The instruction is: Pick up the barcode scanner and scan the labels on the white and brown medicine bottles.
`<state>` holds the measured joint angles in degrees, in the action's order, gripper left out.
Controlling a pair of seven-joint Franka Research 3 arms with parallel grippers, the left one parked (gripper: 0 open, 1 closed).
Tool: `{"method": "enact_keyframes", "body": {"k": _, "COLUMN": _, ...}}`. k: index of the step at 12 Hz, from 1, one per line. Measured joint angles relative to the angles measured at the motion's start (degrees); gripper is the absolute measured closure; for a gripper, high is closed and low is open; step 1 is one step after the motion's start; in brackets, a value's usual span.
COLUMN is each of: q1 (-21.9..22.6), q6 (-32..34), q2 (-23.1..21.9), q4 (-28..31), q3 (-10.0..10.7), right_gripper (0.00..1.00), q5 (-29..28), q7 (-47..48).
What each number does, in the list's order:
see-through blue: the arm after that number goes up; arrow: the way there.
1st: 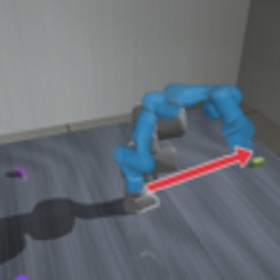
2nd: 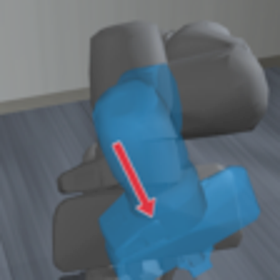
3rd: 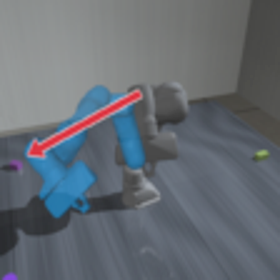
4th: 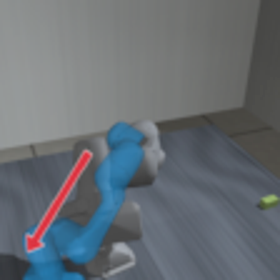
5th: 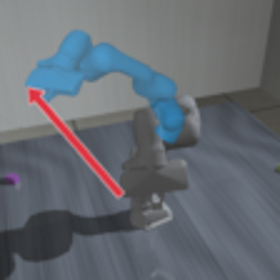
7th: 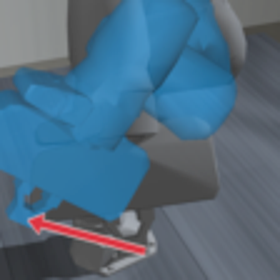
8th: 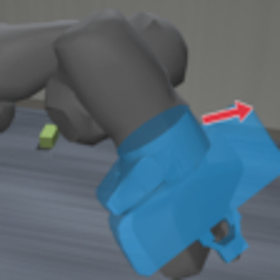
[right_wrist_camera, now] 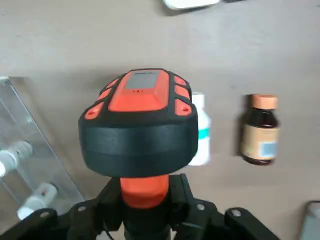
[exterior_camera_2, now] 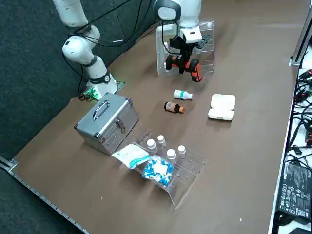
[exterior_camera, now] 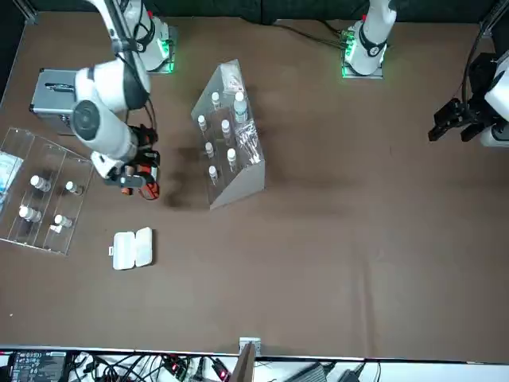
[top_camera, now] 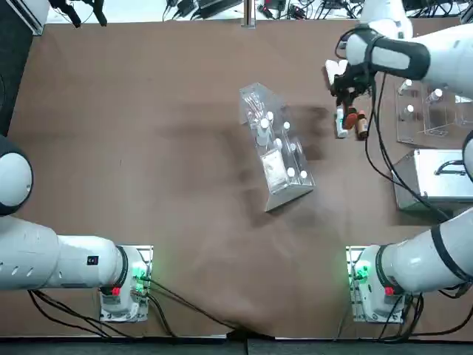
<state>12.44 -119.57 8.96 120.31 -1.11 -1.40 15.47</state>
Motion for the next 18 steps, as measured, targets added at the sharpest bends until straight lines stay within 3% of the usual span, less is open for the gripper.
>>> {"method": "enact_keyframes", "body": {"k": 3, "q1": 4.02, "q6": -6.85, "q2": 4.89, "q4": 0.02, "q3": -0.05, "right_gripper": 0.57, "q5": -0.01, "q7": 5.97}}
{"method": "enact_keyframes", "body": {"k": 6, "q1": 4.16, "q6": -12.94, "q2": 6.99, "q4": 1.75, "q3": 0.13, "right_gripper": 0.57, "q5": -0.01, "q7": 6.29}}
{"method": "enact_keyframes", "body": {"k": 12, "q1": 4.48, "q6": -24.16, "q2": 7.34, "q4": 8.06, "q3": 0.24, "right_gripper": 0.57, "q5": -0.02, "q7": 6.31}}
{"method": "enact_keyframes", "body": {"k": 18, "q1": 4.97, "q6": -27.12, "q2": 7.33, "q4": 9.3, "q3": 0.23, "right_gripper": 0.57, "q5": -0.02, "q7": 6.31}}
